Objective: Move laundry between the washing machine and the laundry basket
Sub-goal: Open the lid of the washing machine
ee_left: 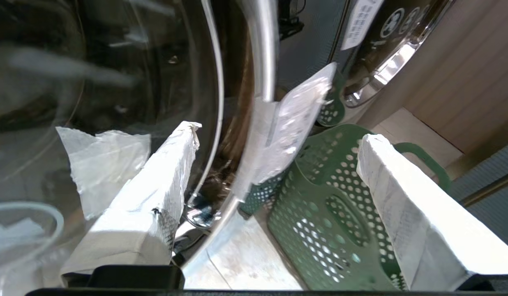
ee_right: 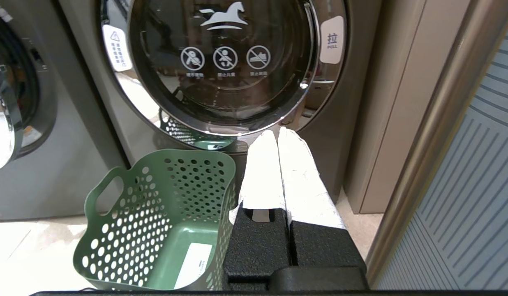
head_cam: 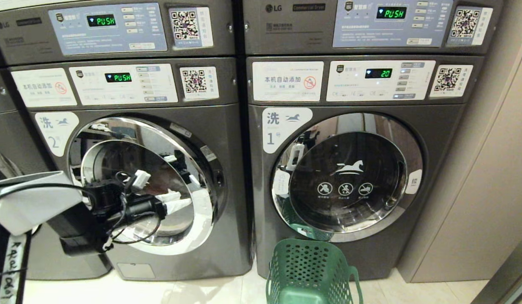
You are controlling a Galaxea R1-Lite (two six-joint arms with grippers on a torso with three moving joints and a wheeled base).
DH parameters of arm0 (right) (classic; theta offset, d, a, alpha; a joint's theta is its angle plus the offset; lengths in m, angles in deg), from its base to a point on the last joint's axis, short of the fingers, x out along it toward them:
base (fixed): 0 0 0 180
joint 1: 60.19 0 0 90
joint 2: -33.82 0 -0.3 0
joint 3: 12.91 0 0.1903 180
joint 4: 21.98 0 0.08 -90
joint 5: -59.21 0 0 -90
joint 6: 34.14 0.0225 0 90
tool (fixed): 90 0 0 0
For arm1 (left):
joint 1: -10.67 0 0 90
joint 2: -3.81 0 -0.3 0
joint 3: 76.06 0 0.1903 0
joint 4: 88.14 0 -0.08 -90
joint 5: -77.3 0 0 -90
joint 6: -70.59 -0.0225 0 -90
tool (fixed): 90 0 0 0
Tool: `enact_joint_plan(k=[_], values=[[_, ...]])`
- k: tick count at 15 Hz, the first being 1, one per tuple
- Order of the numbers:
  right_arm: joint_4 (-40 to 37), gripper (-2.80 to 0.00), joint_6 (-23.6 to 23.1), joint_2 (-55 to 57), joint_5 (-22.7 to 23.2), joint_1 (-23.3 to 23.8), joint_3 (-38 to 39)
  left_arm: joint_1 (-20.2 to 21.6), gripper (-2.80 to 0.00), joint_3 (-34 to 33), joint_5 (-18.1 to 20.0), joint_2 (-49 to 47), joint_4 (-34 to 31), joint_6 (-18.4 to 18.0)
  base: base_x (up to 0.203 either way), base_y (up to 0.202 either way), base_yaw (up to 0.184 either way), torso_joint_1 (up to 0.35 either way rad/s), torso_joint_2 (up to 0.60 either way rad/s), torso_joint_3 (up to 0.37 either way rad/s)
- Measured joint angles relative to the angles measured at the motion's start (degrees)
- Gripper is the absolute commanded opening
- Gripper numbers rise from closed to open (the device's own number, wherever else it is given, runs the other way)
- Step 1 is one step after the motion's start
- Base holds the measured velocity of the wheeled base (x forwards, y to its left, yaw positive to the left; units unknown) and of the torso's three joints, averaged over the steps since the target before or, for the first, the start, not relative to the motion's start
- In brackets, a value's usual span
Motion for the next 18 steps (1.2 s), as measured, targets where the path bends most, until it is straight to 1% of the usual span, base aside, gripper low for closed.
enact_joint_plan(k=[3,5,7,10,12,13,14,15,18], values=[[-0.01,-2.80,0.02,0.00,0.02,0.00,0.00,1.21,0.00,-11.31,-3.93,12.58,0.17,0.23,0.000,0.000,0.000,0.000,0.00,0.000],[0.02,-2.80,0.02,0.00,-0.01,0.00,0.00,3.28,0.00,-17.67,-7.98,24.93,-0.36,0.42,0.000,0.000,0.000,0.000,0.00,0.000],[0.02,-2.80,0.02,0.00,-0.02,0.00,0.00,6.79,0.00,-21.64,-13.53,37.98,-1.51,0.56,0.000,0.000,0.000,0.000,0.00,0.000],[0.02,-2.80,0.02,0.00,-0.02,0.00,0.00,13.27,0.00,-24.44,-24.92,57.56,-3.21,1.15,0.000,0.000,0.000,0.000,0.00,0.000],[0.02,-2.80,0.05,0.00,0.01,0.00,0.00,15.97,0.00,-25.23,-31.36,69.36,-6.68,1.33,0.000,0.000,0.000,0.000,0.00,0.000],[0.02,-2.80,0.02,0.00,-0.02,0.00,0.00,16.74,0.00,-25.43,-33.63,74.48,-9.51,1.25,0.000,0.000,0.000,0.000,0.00,0.000],[0.02,-2.80,0.02,0.00,0.01,0.00,0.00,16.88,-2.80,-25.71,-35.42,78.98,-12.98,0.58,0.000,0.000,0.000,0.000,0.00,0.000],[0.02,-2.80,0.02,0.00,0.01,0.00,0.00,15.66,-2.80,-26.65,-36.67,82.31,-15.90,-1.03,0.000,0.000,0.000,0.000,0.00,0.000],[0.01,-2.80,0.02,0.00,-0.02,0.00,0.00,9.02,-2.80,-29.43,-38.07,87.09,-17.50,-7.08,0.000,0.000,0.000,0.000,0.00,0.000]])
